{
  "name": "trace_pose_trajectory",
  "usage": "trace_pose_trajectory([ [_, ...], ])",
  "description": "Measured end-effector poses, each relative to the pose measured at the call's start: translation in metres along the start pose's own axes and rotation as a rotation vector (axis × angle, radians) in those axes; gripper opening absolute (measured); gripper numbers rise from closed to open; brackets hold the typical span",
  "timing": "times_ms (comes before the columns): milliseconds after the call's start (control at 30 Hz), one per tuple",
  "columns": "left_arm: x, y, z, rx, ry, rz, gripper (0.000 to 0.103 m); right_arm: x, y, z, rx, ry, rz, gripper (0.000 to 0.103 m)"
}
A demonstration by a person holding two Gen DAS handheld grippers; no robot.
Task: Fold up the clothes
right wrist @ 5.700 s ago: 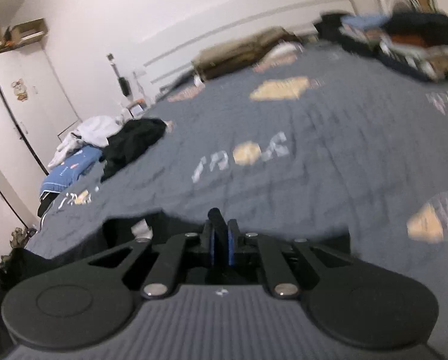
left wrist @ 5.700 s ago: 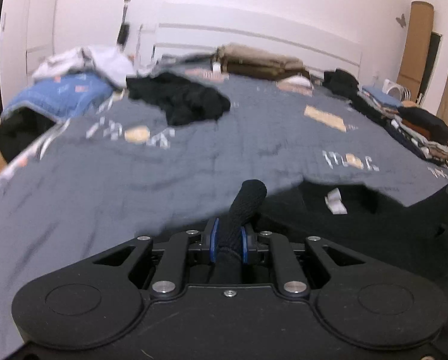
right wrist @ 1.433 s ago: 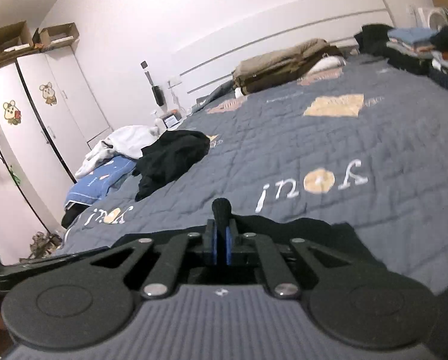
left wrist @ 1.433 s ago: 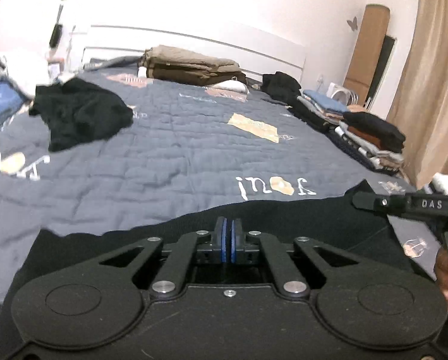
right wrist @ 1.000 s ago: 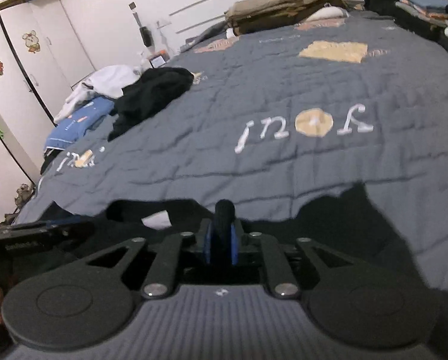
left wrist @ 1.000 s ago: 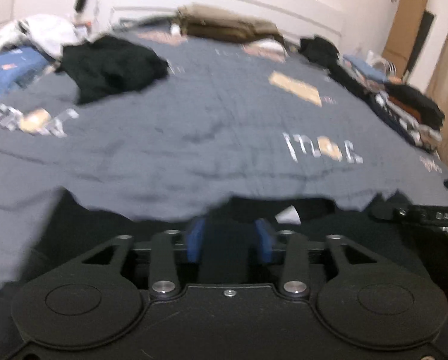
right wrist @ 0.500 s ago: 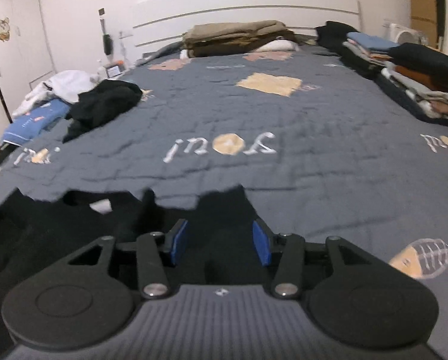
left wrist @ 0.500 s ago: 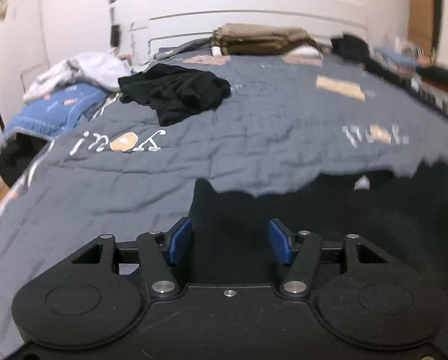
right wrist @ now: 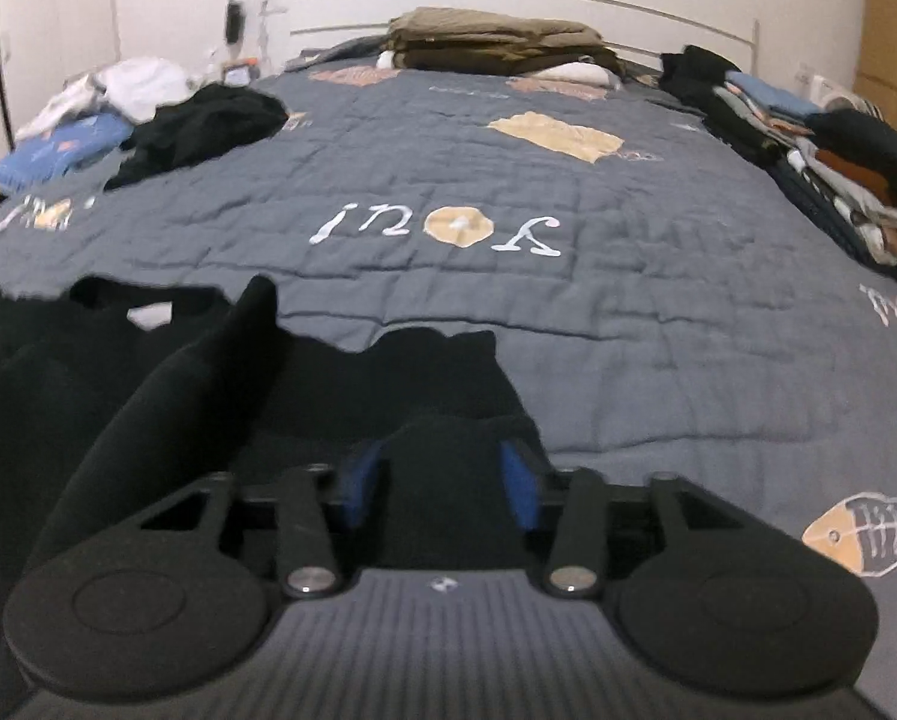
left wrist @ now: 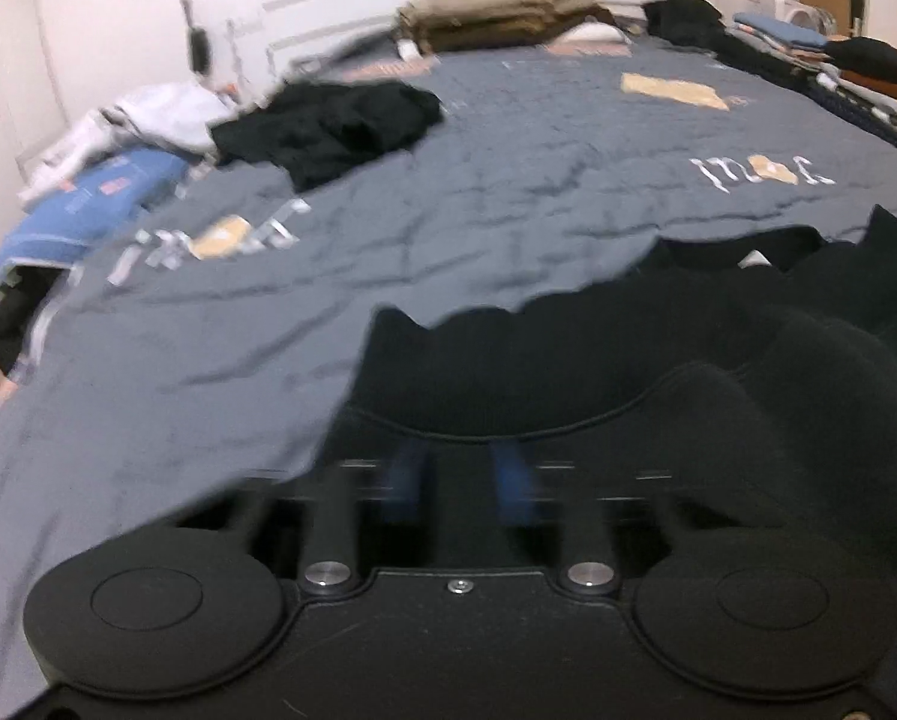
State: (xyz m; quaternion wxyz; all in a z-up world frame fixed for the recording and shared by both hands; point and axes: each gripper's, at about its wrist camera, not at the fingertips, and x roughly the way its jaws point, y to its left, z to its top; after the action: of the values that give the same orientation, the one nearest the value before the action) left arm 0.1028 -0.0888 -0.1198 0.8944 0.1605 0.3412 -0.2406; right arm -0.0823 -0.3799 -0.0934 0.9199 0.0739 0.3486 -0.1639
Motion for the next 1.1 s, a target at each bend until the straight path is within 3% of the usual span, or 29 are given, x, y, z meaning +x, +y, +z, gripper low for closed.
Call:
trace_pose_trajectory([
  [100, -0.006, 0.009, 0.003, -0.047, -0.048, 0.022, 0.001, -0.011, -0.019, 0.004, 0.121, -0.061, 0.031, 0.009],
  [233, -0.028, 0.029, 0.013, -0.111, -0.167, 0.109, 0.000, -0.046, -0.050, 0.012, 0.291, -0.229, 0.039, 0.007],
  [267, -0.027, 0.036, 0.014, -0.143, -0.151, 0.086, 0.000, -0.052, -0.057, 0.014, 0.316, -0.256, 0.038, 0.007],
  [333, -0.027, 0.046, 0.015, -0.197, -0.118, 0.041, 0.000, -0.053, -0.064, 0.014, 0.320, -0.255, 0.039, 0.007],
  [400, -0.023, 0.045, 0.013, -0.199, -0.088, 0.004, 0.004, -0.037, -0.067, 0.008, 0.330, -0.189, 0.063, 0.008],
  [467, -0.020, 0.042, 0.011, -0.193, -0.064, -0.028, 0.036, -0.020, -0.071, 0.001, 0.356, -0.120, 0.091, 0.009],
  [500, -0.018, 0.038, 0.011, -0.172, -0.065, -0.027, 0.066, -0.013, -0.072, -0.002, 0.371, -0.093, 0.095, 0.010],
  [533, -0.015, 0.035, 0.010, -0.156, -0.063, -0.023, 0.082, -0.009, -0.073, -0.004, 0.375, -0.082, 0.095, 0.011],
  [667, 0.003, 0.029, 0.008, -0.118, -0.025, -0.032, 0.071, -0.004, -0.073, -0.005, 0.374, -0.067, 0.109, 0.015],
  [700, 0.009, 0.031, 0.007, -0.126, -0.011, -0.039, 0.059, -0.004, -0.072, -0.005, 0.370, -0.065, 0.112, 0.016],
  [733, 0.011, 0.035, 0.006, -0.150, -0.013, -0.042, 0.039, -0.004, -0.071, -0.006, 0.365, -0.063, 0.112, 0.017],
  [767, 0.014, 0.039, 0.004, -0.174, -0.014, -0.044, 0.025, -0.004, -0.070, -0.006, 0.360, -0.064, 0.111, 0.017],
  [833, 0.009, 0.050, 0.005, -0.232, -0.048, -0.064, 0.011, -0.006, -0.069, -0.006, 0.351, -0.071, 0.113, 0.017],
  [967, -0.025, 0.077, 0.013, -0.340, -0.223, -0.091, 0.010, -0.015, -0.077, 0.000, 0.415, -0.127, 0.166, 0.012],
  [1100, -0.041, 0.080, 0.022, -0.326, -0.338, -0.002, 0.010, -0.034, -0.066, 0.011, 0.364, -0.266, 0.177, 0.008],
])
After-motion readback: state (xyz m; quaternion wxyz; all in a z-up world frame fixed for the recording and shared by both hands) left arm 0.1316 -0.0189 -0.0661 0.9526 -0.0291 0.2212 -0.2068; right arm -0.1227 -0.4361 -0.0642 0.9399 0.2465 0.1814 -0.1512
